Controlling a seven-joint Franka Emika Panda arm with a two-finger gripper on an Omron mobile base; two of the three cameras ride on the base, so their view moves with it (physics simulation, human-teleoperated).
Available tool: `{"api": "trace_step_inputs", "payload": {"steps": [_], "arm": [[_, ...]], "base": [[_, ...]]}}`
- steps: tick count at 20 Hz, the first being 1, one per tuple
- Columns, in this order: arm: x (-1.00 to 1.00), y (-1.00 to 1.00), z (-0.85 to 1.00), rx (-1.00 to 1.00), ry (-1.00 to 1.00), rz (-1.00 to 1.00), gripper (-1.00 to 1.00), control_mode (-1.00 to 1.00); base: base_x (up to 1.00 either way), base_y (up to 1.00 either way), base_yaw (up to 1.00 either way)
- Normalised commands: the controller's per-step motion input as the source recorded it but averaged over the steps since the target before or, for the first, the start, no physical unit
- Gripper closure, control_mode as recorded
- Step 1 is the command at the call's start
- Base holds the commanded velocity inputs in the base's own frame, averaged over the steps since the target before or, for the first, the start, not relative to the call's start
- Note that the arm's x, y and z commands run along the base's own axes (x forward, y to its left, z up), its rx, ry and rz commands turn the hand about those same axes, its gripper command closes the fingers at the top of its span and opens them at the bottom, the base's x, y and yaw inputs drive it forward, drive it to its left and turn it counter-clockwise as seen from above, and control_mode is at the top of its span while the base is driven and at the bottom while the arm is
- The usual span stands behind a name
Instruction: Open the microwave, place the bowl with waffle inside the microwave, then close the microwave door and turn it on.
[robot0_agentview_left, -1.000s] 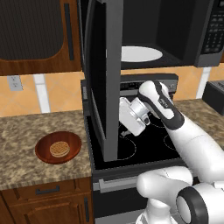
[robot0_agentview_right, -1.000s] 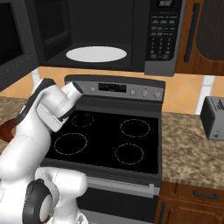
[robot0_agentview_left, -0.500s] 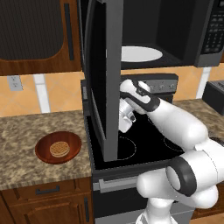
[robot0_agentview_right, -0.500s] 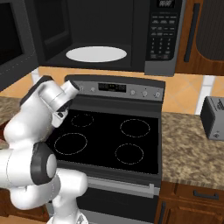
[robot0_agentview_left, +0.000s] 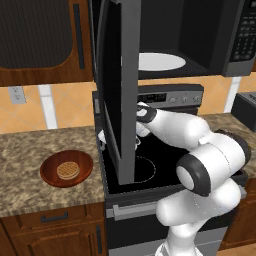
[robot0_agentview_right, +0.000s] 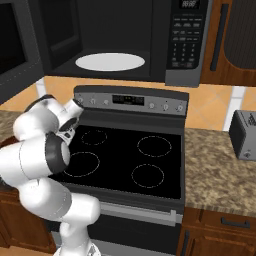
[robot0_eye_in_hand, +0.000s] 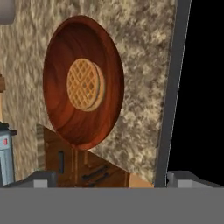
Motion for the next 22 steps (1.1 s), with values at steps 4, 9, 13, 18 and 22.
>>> {"api": "trace_step_inputs", "payload": {"steps": [4, 9, 13, 18, 22], "arm": [[0.50, 0.32, -0.30, 0.00, -0.09, 0.02, -1.00, -1.00], [0.32, 0.36, -0.38, 0.00, -0.20, 0.01, -1.00, -1.00], [0.10, 0.39, -0.41, -0.01, -0.16, 0.01, -1.00, -1.00], [0.01, 0.21, -0.49, -0.05, -0.06, 0.00, -1.00, -1.00], [0.05, 0.24, -0.32, -0.02, -0.05, 0.00, -1.00, -1.00]], "base": [[0.00, 0.00, 0.00], [0.00, 0.00, 0.00], [0.00, 0.00, 0.00], [0.00, 0.00, 0.00], [0.00, 0.00, 0.00]]}}
